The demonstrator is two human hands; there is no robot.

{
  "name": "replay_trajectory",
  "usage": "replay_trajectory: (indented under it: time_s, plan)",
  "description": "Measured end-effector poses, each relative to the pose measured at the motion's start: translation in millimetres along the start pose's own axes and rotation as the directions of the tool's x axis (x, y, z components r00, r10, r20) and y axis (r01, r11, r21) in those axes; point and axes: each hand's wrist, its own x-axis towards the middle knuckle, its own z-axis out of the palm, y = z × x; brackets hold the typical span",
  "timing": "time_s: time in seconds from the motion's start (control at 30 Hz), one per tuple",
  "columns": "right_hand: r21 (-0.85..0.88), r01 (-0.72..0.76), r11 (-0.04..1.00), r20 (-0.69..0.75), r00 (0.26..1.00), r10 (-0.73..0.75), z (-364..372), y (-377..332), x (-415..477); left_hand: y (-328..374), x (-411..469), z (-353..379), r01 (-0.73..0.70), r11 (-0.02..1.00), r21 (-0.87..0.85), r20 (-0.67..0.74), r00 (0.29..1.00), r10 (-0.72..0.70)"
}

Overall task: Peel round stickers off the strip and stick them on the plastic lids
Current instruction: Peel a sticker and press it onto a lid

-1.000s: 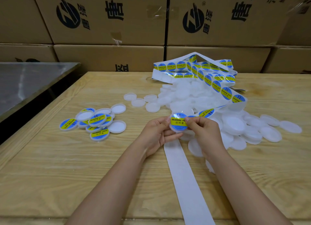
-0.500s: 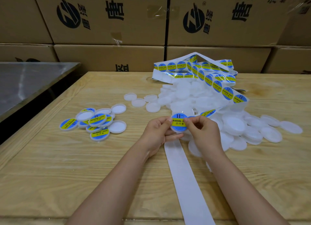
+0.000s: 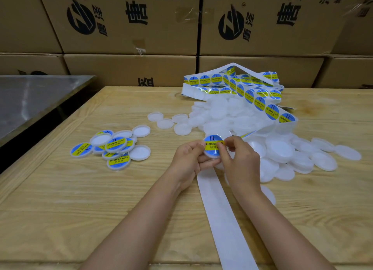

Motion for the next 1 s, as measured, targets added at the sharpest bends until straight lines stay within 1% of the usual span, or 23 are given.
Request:
replay_trajectory:
  time_s: [0.07, 0.17, 0.23, 0.3, 0.43, 0.53, 0.63, 0.73, 0.87, 0.93, 1.0]
  plan:
    - [0.119, -0.090, 0.989, 0.023, 0.996, 0.088, -1.9, -0.2, 0.7, 0.7, -0.8, -0.1, 0.002, 1.000, -0.015, 0.007, 1.000, -0.002]
    - [0.193, -0.092, 0.977, 0.008, 0.996, 0.093, -2.1, 2.2, 0.2, 2.2, -2.6, 0.2, 0.005, 0.999, -0.047, 0.050, 0.999, -0.003]
    - [0.233, -0.123, 0.965, -0.008, 0.992, 0.129, -1.8, 2.9, 0.0, 3.1, -4.1, 0.5, 0.012, 0.999, -0.040, 0.077, 0.997, -0.009]
    - [0.253, -0.161, 0.954, -0.024, 0.985, 0.173, -0.9, 4.2, 1.1, 3.3, -5.8, 1.4, 0.023, 1.000, -0.014, 0.100, 0.995, -0.022]
    - [0.238, -0.202, 0.950, -0.084, 0.970, 0.228, 1.0, 5.4, 2.2, 1.9, -7.6, 2.9, 0.046, 0.999, 0.015, 0.133, 0.990, -0.048]
    - [0.251, -0.235, 0.939, -0.072, 0.963, 0.260, 3.1, 3.9, 1.5, -0.2, -8.0, 4.0, 0.047, 0.999, 0.009, 0.153, 0.987, -0.048]
    - [0.277, -0.265, 0.924, -0.029, 0.958, 0.284, 3.5, 1.2, 1.7, -2.6, -7.8, 4.9, 0.038, 0.999, 0.001, 0.149, 0.988, -0.037]
    - [0.310, -0.270, 0.911, 0.039, 0.962, 0.272, 4.3, -1.4, 1.0, -4.4, -6.2, 5.3, 0.022, 1.000, -0.016, 0.126, 0.992, -0.020]
    - [0.348, -0.227, 0.910, 0.148, 0.971, 0.186, 5.0, -5.8, -1.8, -4.4, -3.6, 1.9, 0.008, 0.995, -0.097, 0.095, 0.995, 0.001]
    - [0.372, -0.188, 0.909, 0.165, 0.977, 0.134, 4.7, -7.7, -2.8, -2.7, -2.6, -1.7, 0.007, 0.990, -0.140, 0.074, 0.997, 0.003]
    - [0.377, -0.142, 0.915, 0.148, 0.985, 0.092, 3.6, -6.7, -2.7, -1.3, -2.1, -3.8, 0.013, 0.987, -0.159, 0.069, 0.998, -0.002]
